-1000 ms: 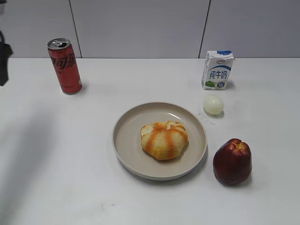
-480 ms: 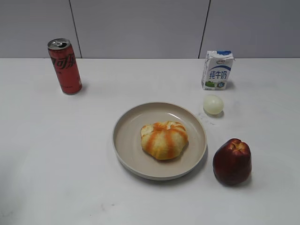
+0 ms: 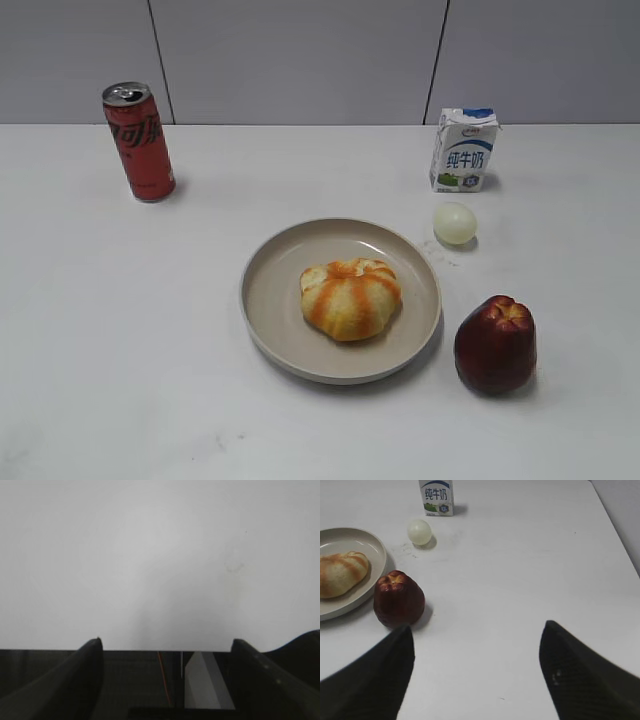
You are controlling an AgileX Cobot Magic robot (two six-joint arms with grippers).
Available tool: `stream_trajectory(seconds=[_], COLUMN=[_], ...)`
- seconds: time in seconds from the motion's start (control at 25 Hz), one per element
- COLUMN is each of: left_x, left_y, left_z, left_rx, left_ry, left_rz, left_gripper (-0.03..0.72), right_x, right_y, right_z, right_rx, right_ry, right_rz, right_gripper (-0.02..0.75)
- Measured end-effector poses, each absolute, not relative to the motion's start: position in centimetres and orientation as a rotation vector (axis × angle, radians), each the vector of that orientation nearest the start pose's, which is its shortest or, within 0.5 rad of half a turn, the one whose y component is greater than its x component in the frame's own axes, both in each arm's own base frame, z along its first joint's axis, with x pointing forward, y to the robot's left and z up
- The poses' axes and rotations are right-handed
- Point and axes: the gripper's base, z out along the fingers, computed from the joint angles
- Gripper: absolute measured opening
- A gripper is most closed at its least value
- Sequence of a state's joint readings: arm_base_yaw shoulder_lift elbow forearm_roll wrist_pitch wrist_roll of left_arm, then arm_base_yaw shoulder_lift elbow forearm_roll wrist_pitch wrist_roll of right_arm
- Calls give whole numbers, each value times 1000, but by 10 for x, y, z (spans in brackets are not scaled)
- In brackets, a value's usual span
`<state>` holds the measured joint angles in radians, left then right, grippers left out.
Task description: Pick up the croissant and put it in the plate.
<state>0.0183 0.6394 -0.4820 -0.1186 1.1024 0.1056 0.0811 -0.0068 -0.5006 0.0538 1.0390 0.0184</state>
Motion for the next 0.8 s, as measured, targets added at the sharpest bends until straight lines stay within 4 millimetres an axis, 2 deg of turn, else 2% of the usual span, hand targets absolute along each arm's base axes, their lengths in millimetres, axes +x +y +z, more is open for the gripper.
stream_trajectory(seconds=[0.36, 0.68, 0.8], left_x=[42, 3, -4], left_y=[-9, -9, -8], left_z=[265, 270, 270], left_rx=[87, 96, 97], left_ry=[2396, 2133, 2086], left_rz=[-96, -62, -51], left_gripper=[590, 590, 590], right_x=[-6, -6, -5], right_y=[4, 4, 4], right_z=[279, 279, 279], right_rx=[-66, -66, -66], right_ry=[2015, 2015, 2015], right_rz=[127, 127, 127], right_gripper=[588, 588, 588])
